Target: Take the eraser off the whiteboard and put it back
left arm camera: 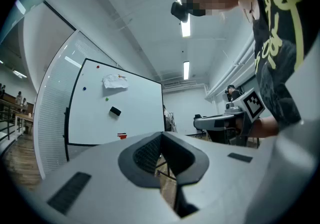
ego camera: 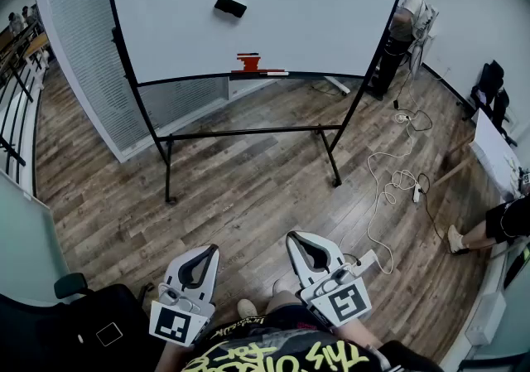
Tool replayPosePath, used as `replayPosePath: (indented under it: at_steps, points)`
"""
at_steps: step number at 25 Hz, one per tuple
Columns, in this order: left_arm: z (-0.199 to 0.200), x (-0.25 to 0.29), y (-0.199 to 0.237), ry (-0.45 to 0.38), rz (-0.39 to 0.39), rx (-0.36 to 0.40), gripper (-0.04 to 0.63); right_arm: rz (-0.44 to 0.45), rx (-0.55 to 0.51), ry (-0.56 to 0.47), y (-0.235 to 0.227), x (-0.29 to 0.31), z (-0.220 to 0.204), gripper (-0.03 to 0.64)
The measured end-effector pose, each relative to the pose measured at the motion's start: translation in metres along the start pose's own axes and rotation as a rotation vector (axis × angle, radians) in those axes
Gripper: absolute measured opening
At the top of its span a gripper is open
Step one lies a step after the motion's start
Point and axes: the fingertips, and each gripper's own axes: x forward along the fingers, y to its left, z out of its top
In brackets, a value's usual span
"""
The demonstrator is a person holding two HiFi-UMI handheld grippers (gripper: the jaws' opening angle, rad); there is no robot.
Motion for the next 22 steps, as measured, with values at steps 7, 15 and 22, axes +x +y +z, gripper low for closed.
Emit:
replayPosePath:
  at_steps: [7, 15, 22]
  points:
    - [0.002, 0.001, -0.004, 0.002, -0.002, 0.015, 0.006, -0.019, -0.002, -0.009, -0.003, -0.002, 0.003, 0.008]
    - [0.003, 0.002, -0.006, 0.000, -0.014, 0.021, 0.006, -0.042, 0.017, -0.010, -0.008, -0.003, 0.004, 0.009]
    - [-0.005, 0.005, -0.004, 0.016, -0.029, -0.003, 0.006, -0.071, 0.051, 0.001, -0.011, -0.002, 0.000, 0.011]
